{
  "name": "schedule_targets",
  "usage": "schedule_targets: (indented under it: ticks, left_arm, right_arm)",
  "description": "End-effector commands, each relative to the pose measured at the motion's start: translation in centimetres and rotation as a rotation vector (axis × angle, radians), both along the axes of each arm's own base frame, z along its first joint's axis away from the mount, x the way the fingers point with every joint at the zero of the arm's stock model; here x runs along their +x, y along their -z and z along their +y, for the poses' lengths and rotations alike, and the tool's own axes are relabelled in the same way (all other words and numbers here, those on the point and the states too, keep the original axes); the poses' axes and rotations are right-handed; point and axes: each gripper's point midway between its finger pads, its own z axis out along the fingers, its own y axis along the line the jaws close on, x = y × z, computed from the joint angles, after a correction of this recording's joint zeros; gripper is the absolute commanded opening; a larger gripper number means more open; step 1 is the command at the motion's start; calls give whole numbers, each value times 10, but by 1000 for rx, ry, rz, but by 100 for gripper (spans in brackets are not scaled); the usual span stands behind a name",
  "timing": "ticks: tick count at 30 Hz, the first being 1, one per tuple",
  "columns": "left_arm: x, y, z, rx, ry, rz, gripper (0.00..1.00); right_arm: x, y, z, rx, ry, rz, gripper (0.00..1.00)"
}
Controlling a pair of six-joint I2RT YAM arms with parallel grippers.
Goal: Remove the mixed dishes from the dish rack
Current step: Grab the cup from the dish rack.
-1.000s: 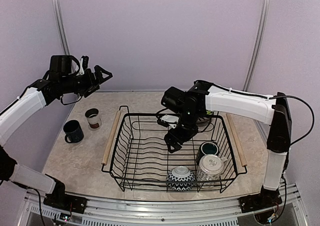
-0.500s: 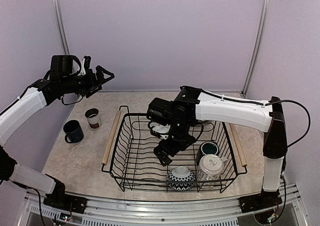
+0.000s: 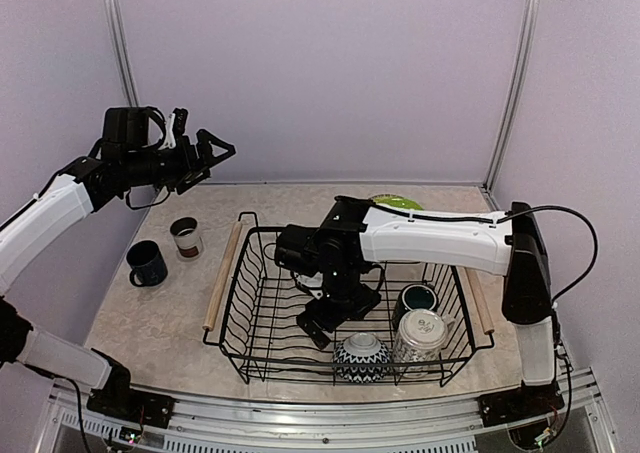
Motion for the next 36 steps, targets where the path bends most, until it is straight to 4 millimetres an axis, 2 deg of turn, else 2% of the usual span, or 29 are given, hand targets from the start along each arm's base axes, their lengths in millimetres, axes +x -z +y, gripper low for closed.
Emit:
schedule_targets:
  ticks: [1, 10, 14, 19, 25, 30, 36]
  left_arm:
    - [-7, -16, -3, -3, 19, -34, 99]
    - [-5, -11, -4, 5, 18, -23, 99]
    - [-3, -8, -4, 10, 16, -17, 99]
    - [0, -4, -4, 18, 11, -10, 99]
    - [0, -2, -5, 19, 16, -2, 99]
    - [2, 1, -5, 24, 15, 5, 99]
    - [3, 1, -6, 23, 17, 6, 99]
  right_arm:
    - [-9, 15, -14, -104, -11, 11, 100]
    - [-11, 26, -33, -127, -27, 13, 100]
    - [-8, 27, -43, -133, -36, 18, 95]
    - [5, 22, -46, -87, -6, 14, 87]
    - [24, 10, -60, -117, 12, -44, 88]
    - [40, -5, -62, -105, 29, -100, 88]
    - [27, -20, -46, 23, 10, -38, 87]
